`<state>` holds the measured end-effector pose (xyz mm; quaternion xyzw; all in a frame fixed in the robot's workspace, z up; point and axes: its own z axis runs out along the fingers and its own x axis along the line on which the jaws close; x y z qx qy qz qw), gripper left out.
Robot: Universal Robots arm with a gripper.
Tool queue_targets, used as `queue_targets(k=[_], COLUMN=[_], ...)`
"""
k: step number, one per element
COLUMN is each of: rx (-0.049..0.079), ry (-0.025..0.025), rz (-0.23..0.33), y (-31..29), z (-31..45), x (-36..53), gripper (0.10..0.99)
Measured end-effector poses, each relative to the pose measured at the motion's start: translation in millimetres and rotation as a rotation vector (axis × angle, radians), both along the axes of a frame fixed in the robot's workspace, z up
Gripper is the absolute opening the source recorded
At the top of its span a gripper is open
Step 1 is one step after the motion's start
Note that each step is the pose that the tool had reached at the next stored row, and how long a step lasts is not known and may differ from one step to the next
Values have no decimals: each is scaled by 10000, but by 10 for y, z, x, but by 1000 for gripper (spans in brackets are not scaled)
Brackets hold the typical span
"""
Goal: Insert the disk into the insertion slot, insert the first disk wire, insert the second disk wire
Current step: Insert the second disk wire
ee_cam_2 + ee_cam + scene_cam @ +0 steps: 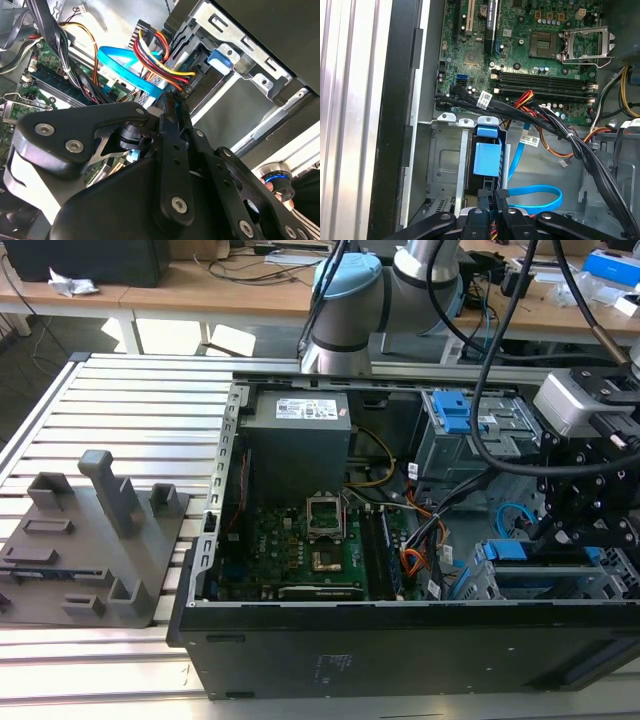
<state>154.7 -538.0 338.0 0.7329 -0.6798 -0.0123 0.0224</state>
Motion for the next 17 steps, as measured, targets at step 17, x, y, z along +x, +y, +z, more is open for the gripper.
queue_targets(k=[17], rx=[1], ry=[0], rz=[0], y=[4], z=[405], x=[0], gripper=[106])
